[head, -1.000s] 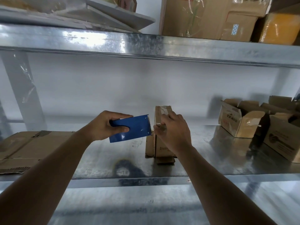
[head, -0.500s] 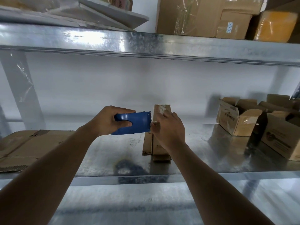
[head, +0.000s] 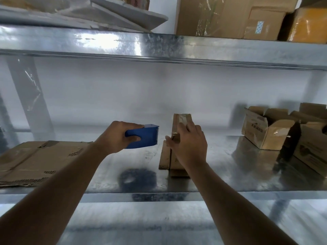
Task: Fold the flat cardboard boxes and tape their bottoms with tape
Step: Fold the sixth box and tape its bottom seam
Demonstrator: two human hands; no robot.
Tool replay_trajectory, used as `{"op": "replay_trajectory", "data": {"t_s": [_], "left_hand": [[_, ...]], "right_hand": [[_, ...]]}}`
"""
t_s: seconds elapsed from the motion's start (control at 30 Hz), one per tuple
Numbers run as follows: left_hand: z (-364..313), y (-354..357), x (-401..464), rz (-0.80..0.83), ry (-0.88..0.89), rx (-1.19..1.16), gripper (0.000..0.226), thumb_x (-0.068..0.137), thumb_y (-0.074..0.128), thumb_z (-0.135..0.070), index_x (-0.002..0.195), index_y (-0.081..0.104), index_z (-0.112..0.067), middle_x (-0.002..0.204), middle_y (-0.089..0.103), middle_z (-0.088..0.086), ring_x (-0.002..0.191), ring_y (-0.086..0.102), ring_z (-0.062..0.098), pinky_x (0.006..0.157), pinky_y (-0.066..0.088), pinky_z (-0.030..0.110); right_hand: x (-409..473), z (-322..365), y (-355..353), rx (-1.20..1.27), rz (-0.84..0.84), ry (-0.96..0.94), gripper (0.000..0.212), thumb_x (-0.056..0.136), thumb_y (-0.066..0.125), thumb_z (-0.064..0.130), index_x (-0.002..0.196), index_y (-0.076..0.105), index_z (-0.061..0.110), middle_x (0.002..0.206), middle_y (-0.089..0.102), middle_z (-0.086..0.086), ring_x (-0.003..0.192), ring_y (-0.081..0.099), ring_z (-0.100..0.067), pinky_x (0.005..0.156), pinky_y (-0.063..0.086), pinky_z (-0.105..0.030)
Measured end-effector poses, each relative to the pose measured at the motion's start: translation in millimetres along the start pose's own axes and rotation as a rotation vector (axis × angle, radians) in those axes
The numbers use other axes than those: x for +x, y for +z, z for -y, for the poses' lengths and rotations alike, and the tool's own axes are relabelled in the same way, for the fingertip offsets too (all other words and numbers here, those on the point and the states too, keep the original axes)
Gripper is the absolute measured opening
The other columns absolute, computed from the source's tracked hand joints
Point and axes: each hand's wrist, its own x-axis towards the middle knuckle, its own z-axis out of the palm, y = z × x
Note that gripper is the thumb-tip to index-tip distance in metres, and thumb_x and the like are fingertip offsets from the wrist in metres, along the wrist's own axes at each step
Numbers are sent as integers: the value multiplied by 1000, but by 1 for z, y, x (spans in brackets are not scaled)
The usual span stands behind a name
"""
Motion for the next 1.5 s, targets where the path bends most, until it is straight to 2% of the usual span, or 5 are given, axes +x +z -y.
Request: {"op": "replay_trajectory", "data": {"t_s": [0.17, 0.37, 0.7, 1.0, 1.5], "left_hand": [[0, 21, 2, -73, -59, 1, 45, 90, 80, -15, 134, 70, -23, 104, 64, -36, 89, 63, -11, 79, 43, 1], [14, 49, -6, -54, -146, 118, 48, 92, 78, -26, 139, 66, -29, 127, 73, 5, 106, 70, 26, 90, 48, 23], [21, 69, -26, 9, -278, 206, 54, 94, 75, -35, 145, 58, -35, 131, 69, 11, 109, 67, 32, 97, 53, 38], [6, 64, -26, 141, -248, 577, 65, 98, 52, -62, 157, 32, -40, 125, 64, 5, 116, 57, 28, 104, 34, 44], [-86, 71, 41, 4, -101, 76, 57, 111, 42, -33, 164, 26, -16, 170, 26, 3, 155, 25, 19, 119, 21, 23]], "right_hand": [[-1, 1, 2, 10, -40, 16, 45, 91, 74, 46, 120, 66, 13, 122, 67, -8, 100, 63, -25, 81, 57, -37], [-6, -7, -4, 27, -83, 1, 36, 98, 63, 46, 115, 70, 14, 126, 67, -10, 110, 62, -29, 92, 57, -43], [-16, -23, -21, 93, -204, -33, 20, 97, 60, 14, 112, 72, 10, 117, 67, -13, 106, 64, -32, 88, 59, -48], [-23, -33, -38, 247, -89, 20, 49, 109, 31, 34, 134, 67, 11, 127, 65, -8, 114, 63, -28, 84, 63, -37], [-26, -44, -61, 313, -84, -49, 54, 112, 25, 43, 127, 65, 9, 114, 63, -5, 98, 65, -17, 76, 61, -25]]}}
